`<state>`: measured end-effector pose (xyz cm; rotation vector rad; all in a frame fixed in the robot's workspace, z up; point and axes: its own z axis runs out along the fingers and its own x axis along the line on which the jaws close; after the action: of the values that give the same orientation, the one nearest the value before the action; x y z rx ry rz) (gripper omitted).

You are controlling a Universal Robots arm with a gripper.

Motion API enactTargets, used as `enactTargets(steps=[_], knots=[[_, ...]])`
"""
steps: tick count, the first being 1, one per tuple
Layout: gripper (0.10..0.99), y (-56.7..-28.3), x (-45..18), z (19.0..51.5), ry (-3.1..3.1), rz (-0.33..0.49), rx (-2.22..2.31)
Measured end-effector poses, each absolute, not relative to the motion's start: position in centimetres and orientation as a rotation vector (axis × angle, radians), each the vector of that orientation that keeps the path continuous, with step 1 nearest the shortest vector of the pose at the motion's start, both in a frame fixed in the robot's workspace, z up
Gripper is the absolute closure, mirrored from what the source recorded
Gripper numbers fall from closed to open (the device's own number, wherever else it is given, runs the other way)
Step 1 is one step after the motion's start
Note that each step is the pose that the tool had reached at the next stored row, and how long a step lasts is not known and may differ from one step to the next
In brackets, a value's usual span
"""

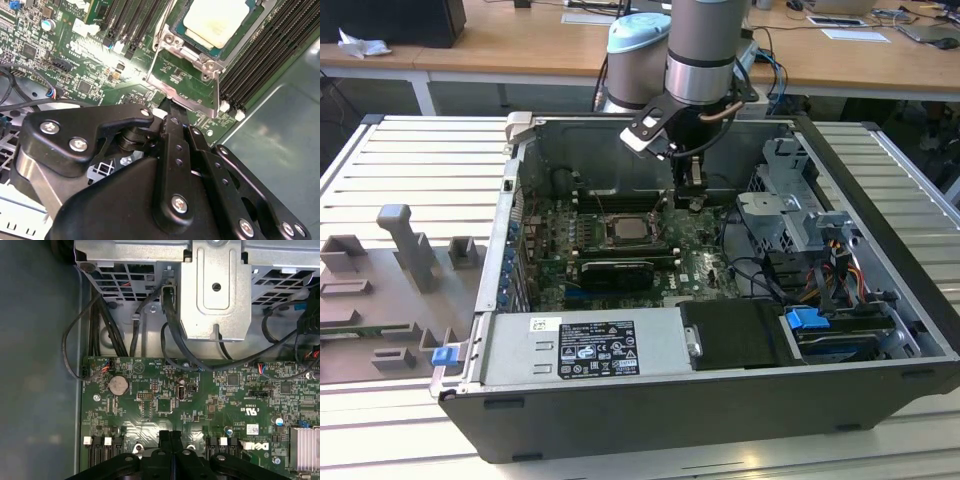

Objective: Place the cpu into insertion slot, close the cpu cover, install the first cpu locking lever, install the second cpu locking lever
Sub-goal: 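Close the cpu cover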

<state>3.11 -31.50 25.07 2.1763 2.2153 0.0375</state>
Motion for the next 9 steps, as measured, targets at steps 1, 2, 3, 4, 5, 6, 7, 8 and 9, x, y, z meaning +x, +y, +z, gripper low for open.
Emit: enactTargets(steps=[1,2,3,4,5,6,7,8,9], knots=[[0.980,-31.50,3.06,25.07,2.215,0.037,2.176],[0.980,-31.50,2.98,25.07,2.215,0.037,2.176],[0.980,-31.50,2.88,25.07,2.215,0.037,2.176],[0.980,-31.50,2.79,25.07,2.215,0.037,2.176],[0.980,-31.50,2.62,25.06,2.215,0.037,2.176],[0.980,-31.50,2.54,25.06,2.215,0.038,2.176],[0.980,-31.50,2.41,25.06,2.215,0.037,2.176],[0.980,-31.50,2.26,25.06,2.215,0.037,2.176],[0.980,-31.50,2.09,25.06,2.215,0.037,2.176]])
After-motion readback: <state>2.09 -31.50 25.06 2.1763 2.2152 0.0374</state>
